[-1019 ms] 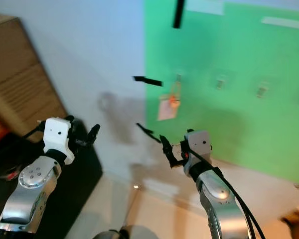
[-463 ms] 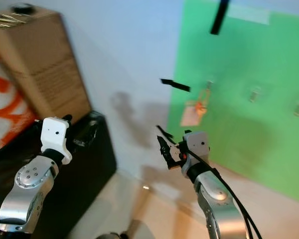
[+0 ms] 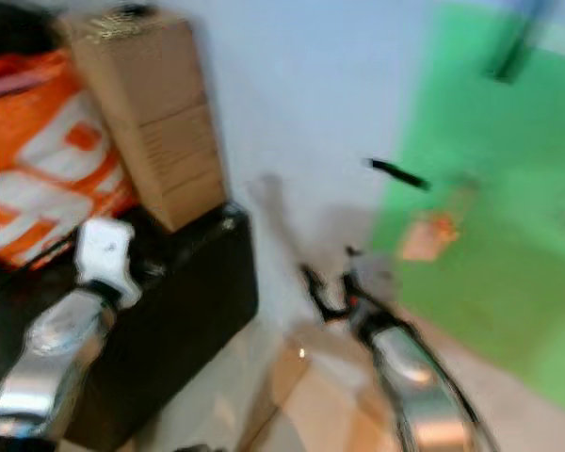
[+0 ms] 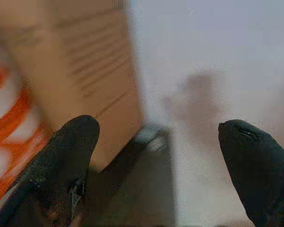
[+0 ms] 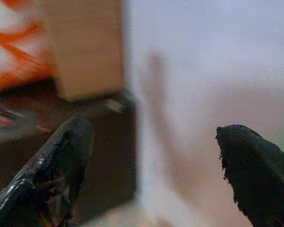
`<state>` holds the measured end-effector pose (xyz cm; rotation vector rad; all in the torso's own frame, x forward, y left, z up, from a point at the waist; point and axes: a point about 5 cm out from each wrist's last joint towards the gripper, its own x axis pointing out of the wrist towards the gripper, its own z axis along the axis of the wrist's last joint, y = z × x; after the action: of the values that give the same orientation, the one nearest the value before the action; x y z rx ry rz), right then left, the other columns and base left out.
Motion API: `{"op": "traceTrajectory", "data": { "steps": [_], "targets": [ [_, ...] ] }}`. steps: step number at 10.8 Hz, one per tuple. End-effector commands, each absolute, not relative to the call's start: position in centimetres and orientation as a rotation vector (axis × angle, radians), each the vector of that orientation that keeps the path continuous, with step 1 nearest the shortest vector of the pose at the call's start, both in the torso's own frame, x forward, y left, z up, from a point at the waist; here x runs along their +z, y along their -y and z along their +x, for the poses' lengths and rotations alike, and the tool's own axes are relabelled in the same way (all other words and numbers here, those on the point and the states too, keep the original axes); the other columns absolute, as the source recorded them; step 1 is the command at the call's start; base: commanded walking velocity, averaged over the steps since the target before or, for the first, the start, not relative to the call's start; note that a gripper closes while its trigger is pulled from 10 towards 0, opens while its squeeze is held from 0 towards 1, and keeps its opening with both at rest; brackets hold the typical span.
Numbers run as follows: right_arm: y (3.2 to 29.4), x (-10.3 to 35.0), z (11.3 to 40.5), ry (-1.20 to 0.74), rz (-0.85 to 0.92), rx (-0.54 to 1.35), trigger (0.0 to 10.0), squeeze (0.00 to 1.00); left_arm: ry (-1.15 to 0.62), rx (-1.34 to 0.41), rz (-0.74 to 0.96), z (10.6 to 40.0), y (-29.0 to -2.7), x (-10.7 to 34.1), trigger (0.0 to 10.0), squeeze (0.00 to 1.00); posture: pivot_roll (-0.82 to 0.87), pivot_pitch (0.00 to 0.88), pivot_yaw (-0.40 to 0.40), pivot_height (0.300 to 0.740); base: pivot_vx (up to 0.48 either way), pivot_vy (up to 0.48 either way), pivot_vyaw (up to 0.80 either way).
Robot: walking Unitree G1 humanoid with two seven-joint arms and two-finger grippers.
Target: Hang keys on a hook
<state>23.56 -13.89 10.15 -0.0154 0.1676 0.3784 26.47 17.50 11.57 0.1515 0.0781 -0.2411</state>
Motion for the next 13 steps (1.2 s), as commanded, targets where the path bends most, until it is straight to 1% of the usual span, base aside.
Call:
{"op": "traceTrajectory", "data": {
  "steps": [1, 5, 9, 12, 13],
  "targets": [
    [14.57, 10.2, 23.47, -0.172, -0.029, 0.371, 10.0, 1.0, -0.051, -0.266, 0.142, 26.61, -16.89, 12.21, 10.0, 1.0, -0.08, 0.0, 0.043, 0.732, 0.304, 0.0, 0.8],
    [14.63, 10.15, 23.61, -0.164, -0.057, 0.36, 10.0, 1.0, -0.05, -0.269, 0.142, 26.59, -16.98, 12.24, 10.0, 1.0, -0.07, 0.0, 0.04, 0.732, 0.319, 0.0, 0.8],
    [14.88, 9.93, 23.72, -0.165, -0.063, 0.325, 10.0, 1.0, -0.055, -0.275, 0.154, 26.7, -17.17, 12.31, 10.0, 1.0, -0.07, 0.0, 0.041, 0.732, 0.32, 0.0, 0.0],
    [15.01, 9.56, 23.49, -0.17, -0.107, 0.296, 10.0, 1.0, -0.07, -0.313, 0.181, 26.78, -17.29, 12.25, 10.0, 1.0, -0.08, 0.0, 0.051, 0.732, 0.321, 0.0, 0.0],
    [15.03, 9.45, 23.39, -0.173, -0.11, 0.293, 10.0, 0.8, -0.074, -0.326, 0.185, 26.82, -17.28, 12.19, 10.0, 1.0, -0.08, 0.0, 0.053, 0.732, 0.322, 0.0, 0.0]
  ]
}}
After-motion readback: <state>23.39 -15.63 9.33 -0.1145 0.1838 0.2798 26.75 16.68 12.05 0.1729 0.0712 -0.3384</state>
